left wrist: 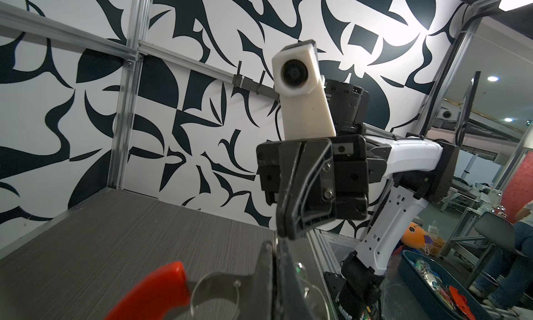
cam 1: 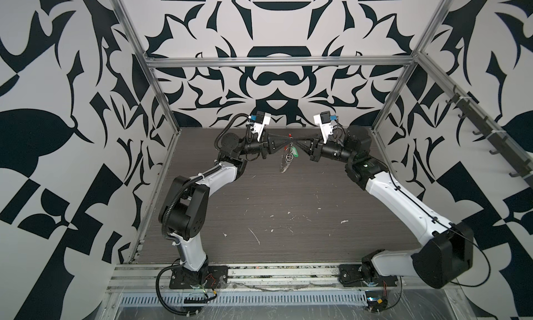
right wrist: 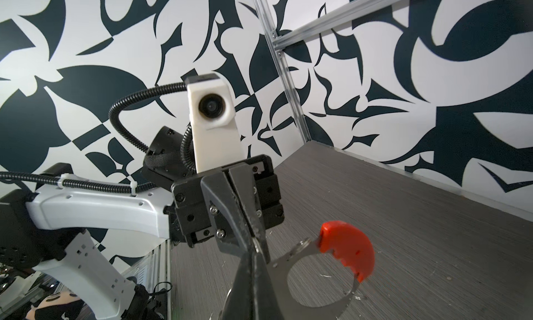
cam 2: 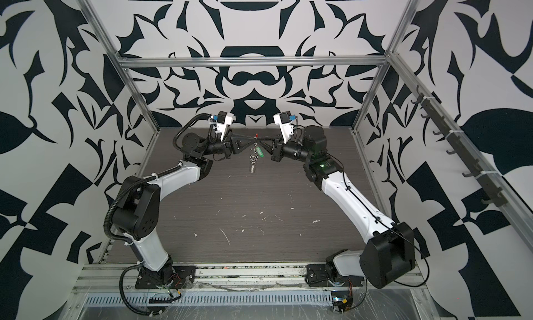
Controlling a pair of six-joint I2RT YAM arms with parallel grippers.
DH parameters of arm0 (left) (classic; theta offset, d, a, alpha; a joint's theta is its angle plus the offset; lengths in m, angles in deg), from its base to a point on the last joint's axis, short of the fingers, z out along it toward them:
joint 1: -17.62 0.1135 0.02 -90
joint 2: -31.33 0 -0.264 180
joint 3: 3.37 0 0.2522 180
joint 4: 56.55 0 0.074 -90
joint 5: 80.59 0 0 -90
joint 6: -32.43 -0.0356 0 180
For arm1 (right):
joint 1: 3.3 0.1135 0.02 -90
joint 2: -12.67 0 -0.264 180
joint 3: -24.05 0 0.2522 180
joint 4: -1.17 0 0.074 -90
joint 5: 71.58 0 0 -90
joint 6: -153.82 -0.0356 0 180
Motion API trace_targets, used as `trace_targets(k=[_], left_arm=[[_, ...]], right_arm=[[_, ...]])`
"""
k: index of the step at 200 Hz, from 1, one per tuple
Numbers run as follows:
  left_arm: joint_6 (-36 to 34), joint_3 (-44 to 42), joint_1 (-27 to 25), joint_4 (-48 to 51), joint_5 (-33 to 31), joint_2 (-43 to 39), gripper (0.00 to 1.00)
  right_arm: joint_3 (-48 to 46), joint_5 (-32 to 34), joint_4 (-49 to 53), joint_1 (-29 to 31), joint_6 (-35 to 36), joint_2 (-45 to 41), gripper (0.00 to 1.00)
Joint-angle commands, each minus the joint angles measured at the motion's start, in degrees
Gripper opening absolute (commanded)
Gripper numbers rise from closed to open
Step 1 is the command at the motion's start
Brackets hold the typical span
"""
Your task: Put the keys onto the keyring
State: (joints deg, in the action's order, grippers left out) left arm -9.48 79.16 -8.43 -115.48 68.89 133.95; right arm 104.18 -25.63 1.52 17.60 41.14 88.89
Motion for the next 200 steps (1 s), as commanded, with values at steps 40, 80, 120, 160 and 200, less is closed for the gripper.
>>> trace_targets(k=[40, 80, 120, 160, 200], left_arm=[[0.93, 2.77, -0.44, -3.69, 0.81, 0.60, 0.00], [1.21, 3.37, -0.48, -3.61, 1.03, 0.72, 0.00], [1.44, 3.72, -0.44, -3.60, 1.23, 0.91, 0.00], [1.64, 3.93, -0.41, -3.60, 1.19, 1.00, 0.00], [1.78, 4.15, -0.50, -3.60, 1.08, 1.20, 0.00]], right_arm=[[0.22, -1.23, -3.44, -1.20, -1.35, -1.31, 0.00], [0.94, -6.10, -6.70, -1.17, -5.07, 1.21, 0.16], [0.91, -7.00, -7.38, -1.22, -5.79, 1.54, 0.15], [0.96, -7.94, -8.41, -1.22, -7.12, 2.32, 0.15], [0.84, -8.94, -9.83, -1.13, -8.60, 3.04, 0.15]])
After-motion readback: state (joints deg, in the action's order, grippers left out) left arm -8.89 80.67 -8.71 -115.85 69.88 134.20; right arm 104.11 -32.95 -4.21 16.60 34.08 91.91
